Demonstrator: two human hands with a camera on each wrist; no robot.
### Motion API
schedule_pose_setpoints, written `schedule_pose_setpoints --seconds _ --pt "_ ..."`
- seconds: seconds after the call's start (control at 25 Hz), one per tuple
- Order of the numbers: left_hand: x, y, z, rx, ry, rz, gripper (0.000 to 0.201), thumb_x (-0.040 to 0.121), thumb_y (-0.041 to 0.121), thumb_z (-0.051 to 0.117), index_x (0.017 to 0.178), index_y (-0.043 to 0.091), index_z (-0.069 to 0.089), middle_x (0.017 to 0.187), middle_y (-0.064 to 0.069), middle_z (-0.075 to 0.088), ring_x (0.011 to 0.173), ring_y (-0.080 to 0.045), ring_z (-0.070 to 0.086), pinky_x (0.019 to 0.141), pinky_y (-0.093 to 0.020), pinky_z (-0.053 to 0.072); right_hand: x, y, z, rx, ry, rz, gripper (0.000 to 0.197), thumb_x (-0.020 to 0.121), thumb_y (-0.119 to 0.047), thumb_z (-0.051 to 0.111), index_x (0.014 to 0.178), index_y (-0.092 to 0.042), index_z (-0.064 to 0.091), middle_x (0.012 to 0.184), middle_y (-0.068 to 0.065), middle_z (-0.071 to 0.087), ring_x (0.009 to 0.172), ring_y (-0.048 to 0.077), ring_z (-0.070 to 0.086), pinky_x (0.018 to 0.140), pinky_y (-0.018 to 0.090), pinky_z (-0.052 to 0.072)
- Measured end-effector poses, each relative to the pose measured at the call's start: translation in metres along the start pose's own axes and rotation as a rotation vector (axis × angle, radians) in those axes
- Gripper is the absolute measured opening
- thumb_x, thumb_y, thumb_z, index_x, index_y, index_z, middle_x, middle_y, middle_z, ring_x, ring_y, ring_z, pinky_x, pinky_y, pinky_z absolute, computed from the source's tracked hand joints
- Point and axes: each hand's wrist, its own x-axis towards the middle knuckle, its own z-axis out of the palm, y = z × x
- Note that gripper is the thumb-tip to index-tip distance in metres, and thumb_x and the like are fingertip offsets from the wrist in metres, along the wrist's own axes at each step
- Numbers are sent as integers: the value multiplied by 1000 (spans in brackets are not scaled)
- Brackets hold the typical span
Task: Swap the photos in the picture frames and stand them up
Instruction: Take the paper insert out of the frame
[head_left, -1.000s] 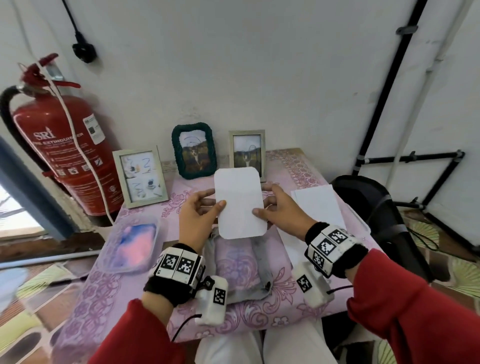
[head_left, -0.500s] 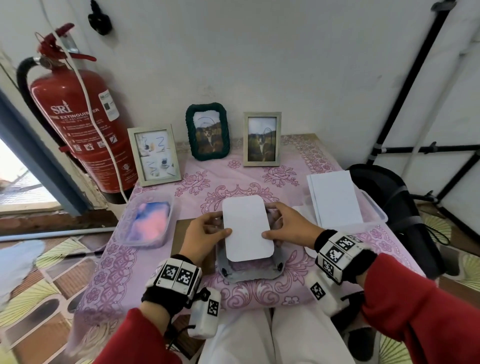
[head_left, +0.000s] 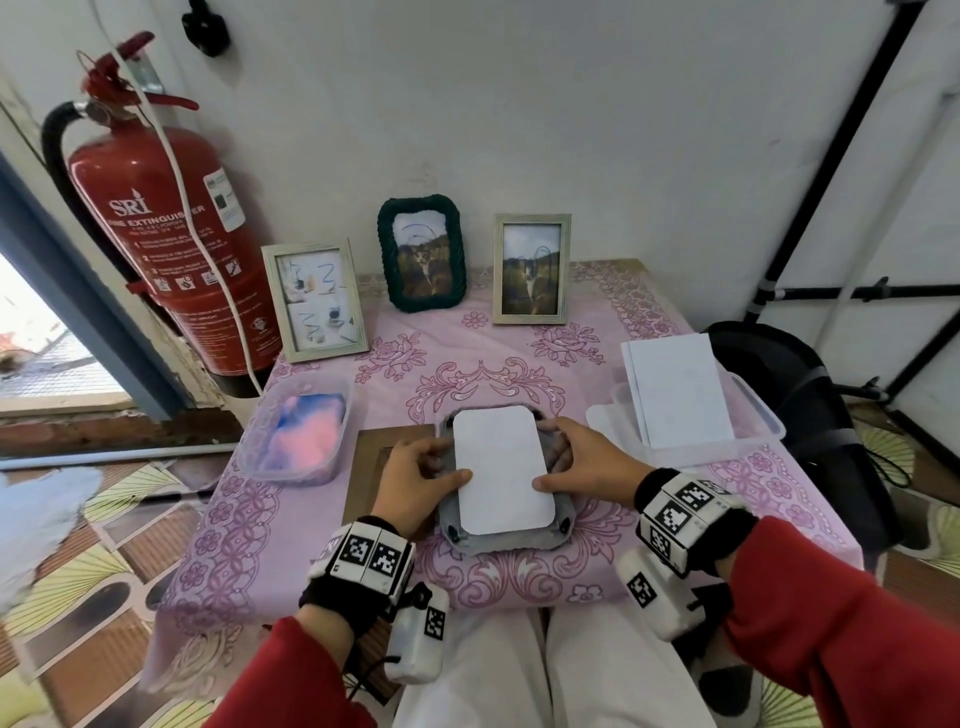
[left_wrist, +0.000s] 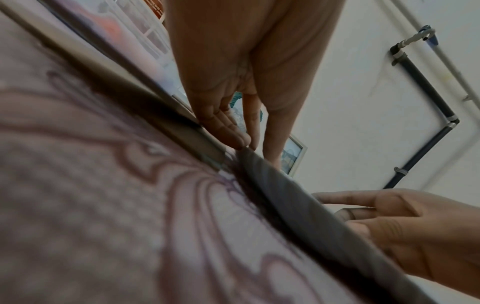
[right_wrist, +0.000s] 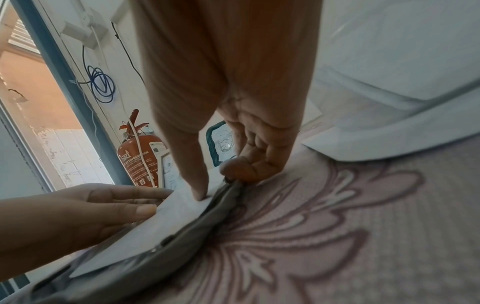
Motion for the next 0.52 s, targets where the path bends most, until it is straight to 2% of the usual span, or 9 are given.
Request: schedule_pose_setpoints --seconds 0.16,0.32,0.4,0.52 --pt "-6 1 1 48 4 -1 52 73 15 78 121 10 60 107 -6 42 86 -8 50 79 -9 40 -1 3 2 -44 6 -21 75 75 -15 75 138 -14 36 84 -6 53 71 3 52 66 12 43" --pt "-10 4 4 87 1 -21 49 77 17 75 122 11 59 110 -4 34 102 -18 49 91 -16 39 0 3 1 -107 -9 -80 71 75 -16 74 137 -16 40 89 3 59 72 6 51 66 15 41" --pt "-10 5 4 92 -20 -35 47 78 16 74 122 10 59 112 -4 35 112 -23 48 96 -22 41 0 2 1 -134 -10 -107 69 75 -16 73 136 -17 42 93 8 62 72 6 50 63 12 39" --pt "-10 6 3 107 -31 -46 47 80 17 73 124 11 58 111 -5 38 114 -24 47 102 -29 42 0 3 2 -146 -3 -135 70 76 -17 73 137 -18 39 84 1 58 66 2 48 57 5 37"
